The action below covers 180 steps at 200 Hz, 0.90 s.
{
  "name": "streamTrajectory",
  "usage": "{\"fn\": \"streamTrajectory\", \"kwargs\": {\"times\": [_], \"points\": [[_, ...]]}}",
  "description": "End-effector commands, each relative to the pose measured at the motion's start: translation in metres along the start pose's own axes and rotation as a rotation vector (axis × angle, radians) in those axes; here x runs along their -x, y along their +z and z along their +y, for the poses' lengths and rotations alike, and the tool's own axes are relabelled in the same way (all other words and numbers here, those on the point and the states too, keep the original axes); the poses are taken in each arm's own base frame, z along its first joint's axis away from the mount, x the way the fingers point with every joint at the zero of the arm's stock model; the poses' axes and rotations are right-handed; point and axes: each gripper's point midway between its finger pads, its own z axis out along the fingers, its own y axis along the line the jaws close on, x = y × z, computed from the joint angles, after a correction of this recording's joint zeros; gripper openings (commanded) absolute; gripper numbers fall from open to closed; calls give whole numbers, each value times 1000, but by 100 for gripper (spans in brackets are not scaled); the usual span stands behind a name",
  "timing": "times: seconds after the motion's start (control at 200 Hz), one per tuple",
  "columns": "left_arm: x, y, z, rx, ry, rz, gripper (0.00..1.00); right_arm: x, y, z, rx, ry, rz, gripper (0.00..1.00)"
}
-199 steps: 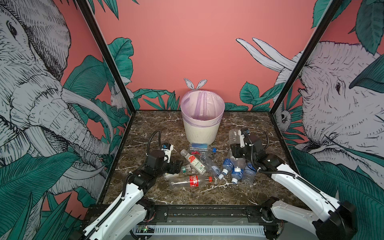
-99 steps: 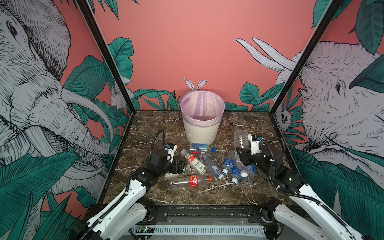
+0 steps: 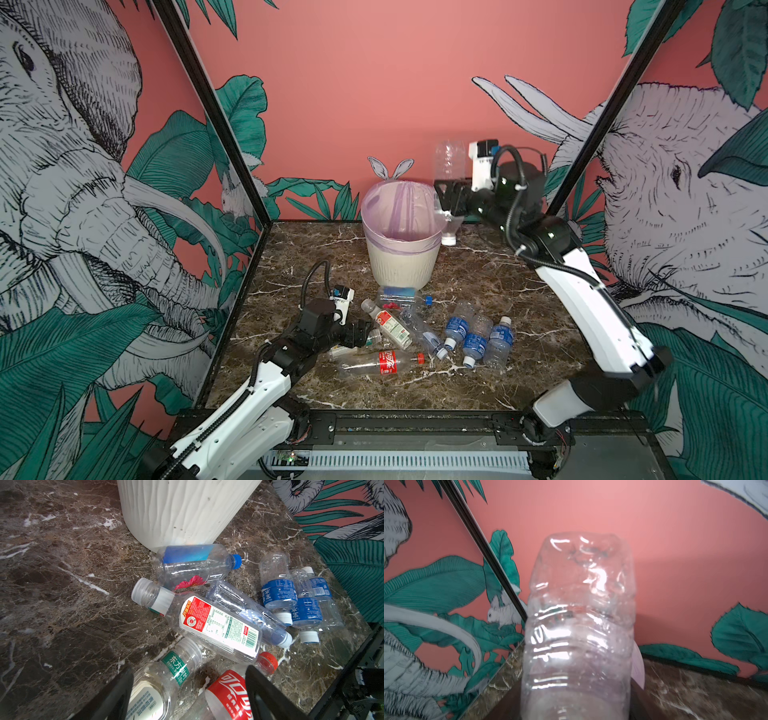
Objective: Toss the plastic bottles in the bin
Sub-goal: 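Carry the clear bottle over the bin and open the right gripper, then draw right gripper back from bin while left gripper reaches the red Coca-Cola bottle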
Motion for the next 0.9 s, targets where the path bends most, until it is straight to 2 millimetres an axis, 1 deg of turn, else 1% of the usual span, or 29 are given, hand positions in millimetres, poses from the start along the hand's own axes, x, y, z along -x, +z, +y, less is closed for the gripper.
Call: {"fn": "streamTrajectory", "kwargs": {"times": [0.0, 0.02, 0.045, 0.145, 0.19, 0.205, 0.225, 0.305, 0.425, 0.585, 0.625, 0.635, 0.645, 0.76, 0.845, 0.895], "points": [[-4, -6, 2, 6, -16, -18, 85, -29, 42, -15, -78, -23, 138, 91], [-5, -8, 2, 8, -16, -18, 85, -27, 46, -16, -78, -19, 138, 96], [-7, -9, 3, 12, -16, -19, 85, -25, 49, -16, -79, -13, 135, 98], [-12, -14, 7, 30, -16, -21, 85, -20, 51, -13, -63, 3, 113, 99], [-14, -15, 8, 32, -17, -22, 85, -16, 47, -12, -58, 8, 93, 99], [-14, -16, 8, 33, -17, -24, 85, -17, 47, -13, -58, 8, 93, 99], [-15, -16, 8, 33, -17, -22, 85, -14, 43, -12, -52, 8, 84, 99], [-17, -17, 9, 36, -11, -18, 85, -14, 32, -13, -54, 9, 74, 99], [-18, -16, 9, 37, -5, -10, 85, -22, 17, -16, -65, 4, 88, 99], [-17, -15, 9, 41, 6, -4, 85, -39, -4, -22, -73, 1, 102, 99], [-16, -15, 9, 42, 8, -1, 85, -53, -2, -26, -82, -1, 131, 99], [-16, -15, 9, 43, 9, 0, 85, -48, -11, -25, -79, -1, 116, 99], [-16, -15, 9, 44, 9, -1, 85, -47, -14, -25, -79, -1, 112, 99], [-17, -15, 8, 43, 13, 12, 85, -67, -27, -29, -77, -1, 141, 99], [-20, -15, 7, 38, 20, 24, 85, -87, -37, -35, -88, 0, 168, 99], [-21, -15, 3, 15, 29, 24, 85, -99, -43, -39, -101, -1, 185, 99]]}}
